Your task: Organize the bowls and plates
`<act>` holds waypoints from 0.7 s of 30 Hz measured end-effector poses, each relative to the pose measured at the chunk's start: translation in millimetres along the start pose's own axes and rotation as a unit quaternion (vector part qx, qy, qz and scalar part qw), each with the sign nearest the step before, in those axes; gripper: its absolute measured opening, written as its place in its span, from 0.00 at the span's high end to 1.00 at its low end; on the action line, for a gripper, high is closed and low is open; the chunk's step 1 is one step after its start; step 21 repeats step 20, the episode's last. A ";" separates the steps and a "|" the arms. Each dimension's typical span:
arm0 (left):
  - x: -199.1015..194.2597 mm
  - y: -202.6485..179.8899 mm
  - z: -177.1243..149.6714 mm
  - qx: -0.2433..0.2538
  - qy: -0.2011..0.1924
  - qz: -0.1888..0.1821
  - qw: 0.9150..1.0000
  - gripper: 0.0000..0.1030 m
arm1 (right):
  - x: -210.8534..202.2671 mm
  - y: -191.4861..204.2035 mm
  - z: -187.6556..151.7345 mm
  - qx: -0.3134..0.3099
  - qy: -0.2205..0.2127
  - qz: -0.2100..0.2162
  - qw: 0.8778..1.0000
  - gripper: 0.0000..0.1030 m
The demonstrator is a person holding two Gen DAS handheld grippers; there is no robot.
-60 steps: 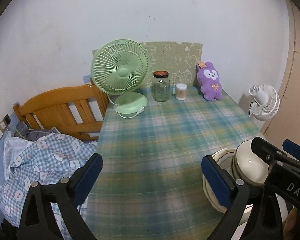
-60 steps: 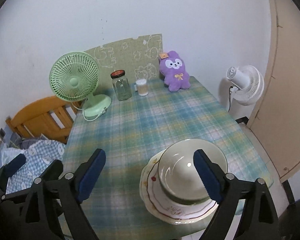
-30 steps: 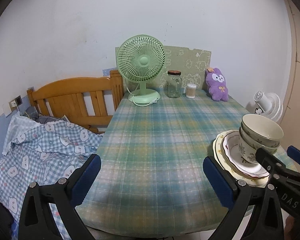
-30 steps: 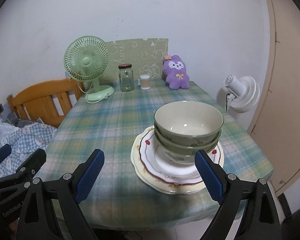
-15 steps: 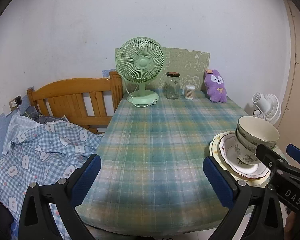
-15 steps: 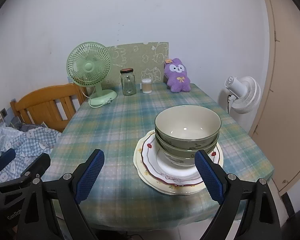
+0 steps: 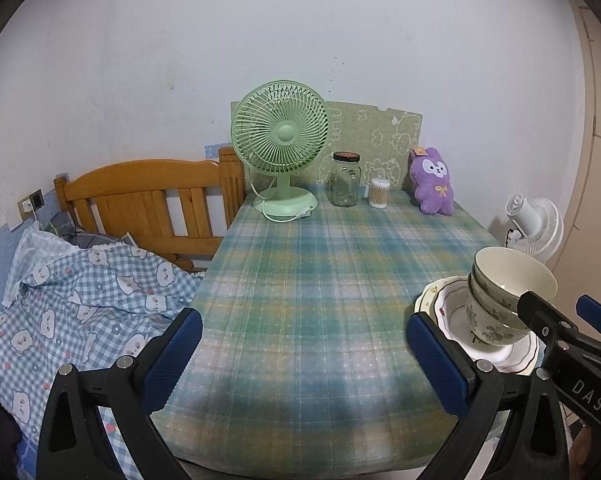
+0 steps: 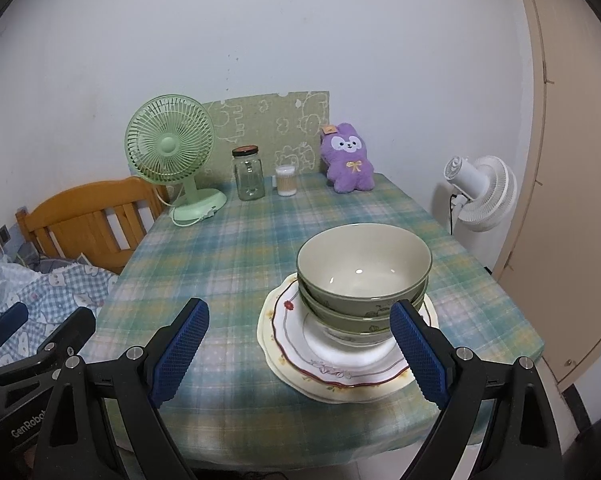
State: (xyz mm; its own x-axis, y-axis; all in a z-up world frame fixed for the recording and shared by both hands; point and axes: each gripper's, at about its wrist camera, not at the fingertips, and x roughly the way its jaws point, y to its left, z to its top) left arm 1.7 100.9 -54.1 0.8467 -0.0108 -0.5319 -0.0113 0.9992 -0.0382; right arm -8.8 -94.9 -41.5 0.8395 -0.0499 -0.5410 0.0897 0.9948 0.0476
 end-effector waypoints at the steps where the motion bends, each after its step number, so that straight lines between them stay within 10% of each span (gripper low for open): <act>1: 0.0 -0.5 0.2 0.000 0.000 0.000 1.000 0.00 | 0.6 0.0 0.3 -0.001 0.000 0.000 1.000 0.09; 21: 0.1 -10.2 1.9 0.009 0.008 -0.006 1.000 0.00 | -2.0 -6.2 1.3 0.000 0.005 -0.001 1.000 0.09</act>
